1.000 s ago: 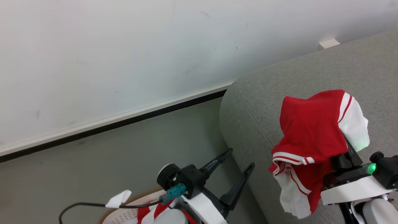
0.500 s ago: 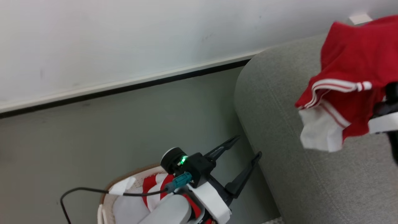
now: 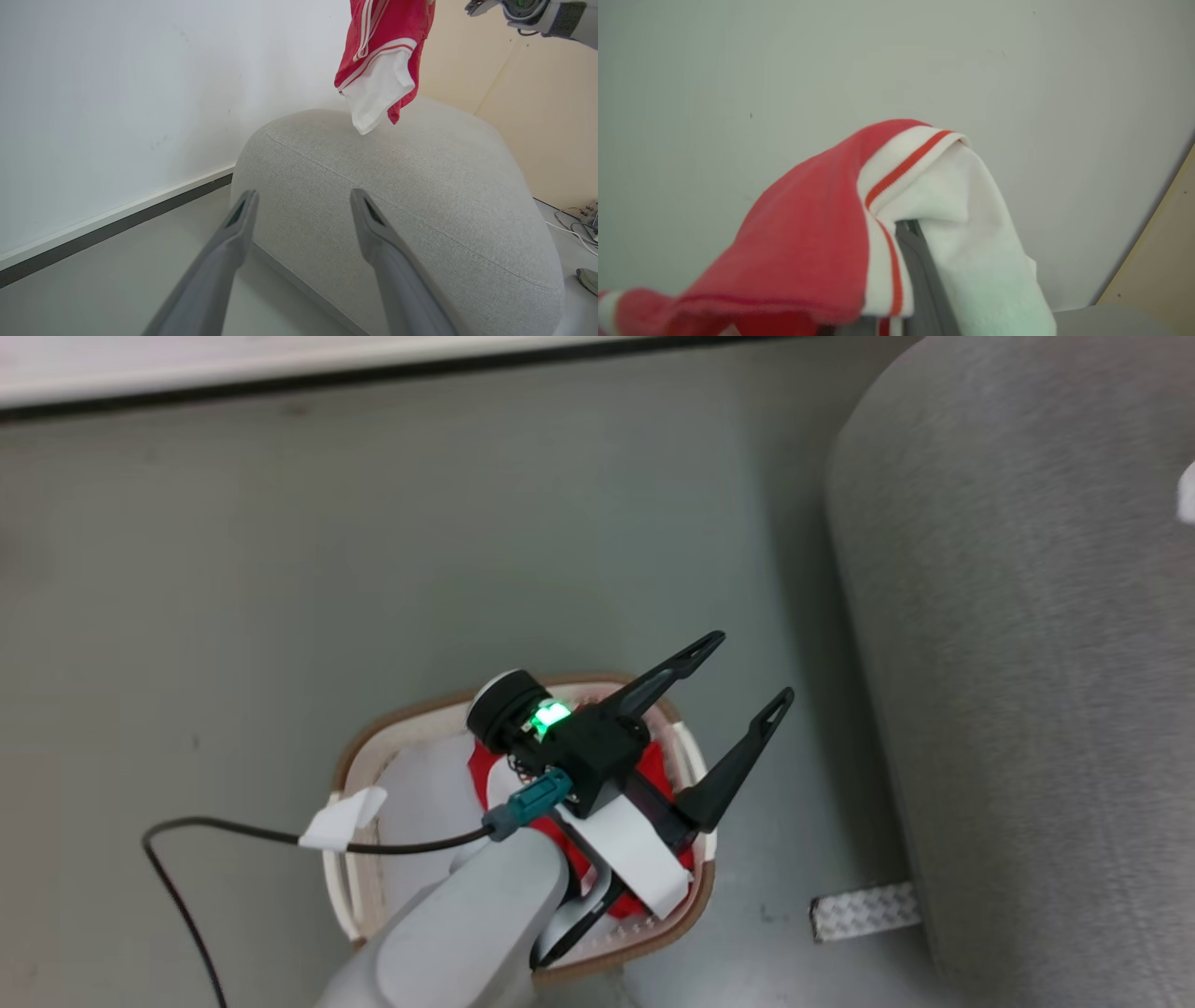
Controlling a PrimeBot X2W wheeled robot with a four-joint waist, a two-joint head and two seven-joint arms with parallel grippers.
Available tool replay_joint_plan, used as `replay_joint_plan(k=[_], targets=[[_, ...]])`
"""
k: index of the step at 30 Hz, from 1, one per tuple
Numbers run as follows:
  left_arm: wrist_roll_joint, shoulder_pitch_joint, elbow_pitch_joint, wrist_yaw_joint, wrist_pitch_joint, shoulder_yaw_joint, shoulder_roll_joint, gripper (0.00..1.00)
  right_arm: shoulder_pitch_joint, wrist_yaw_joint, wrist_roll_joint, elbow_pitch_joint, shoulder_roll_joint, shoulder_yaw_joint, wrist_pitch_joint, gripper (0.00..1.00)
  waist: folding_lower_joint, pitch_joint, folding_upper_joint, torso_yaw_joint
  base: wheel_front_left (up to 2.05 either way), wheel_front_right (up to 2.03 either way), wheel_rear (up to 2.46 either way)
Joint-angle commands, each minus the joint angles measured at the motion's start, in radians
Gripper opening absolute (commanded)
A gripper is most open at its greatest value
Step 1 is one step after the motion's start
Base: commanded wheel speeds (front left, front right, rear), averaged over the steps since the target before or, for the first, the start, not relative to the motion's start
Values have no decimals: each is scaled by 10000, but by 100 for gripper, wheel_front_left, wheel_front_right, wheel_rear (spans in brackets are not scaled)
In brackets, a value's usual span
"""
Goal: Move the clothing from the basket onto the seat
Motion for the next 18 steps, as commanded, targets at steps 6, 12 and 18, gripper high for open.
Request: replay_joint_plan(k=[6, 12, 18], targets=[[265, -415, -112, 17, -5, -49, -54, 100, -786, -22, -451, 1650, -312, -43, 327, 0, -2, 1445, 0, 883, 0, 0, 0], [197, -476, -41, 15, -5, -11, -93, 100, -1042, -22, -648, 3651, -223, 824, 2773, 0, -2, 1503, 0, 996, 0, 0, 0], [86, -448, 68, 14, -5, -2, -137, 100, -1260, -23, -323, 4396, -509, 1626, 4504, 10, -2, 1335, 0, 1050, 0, 0, 0]])
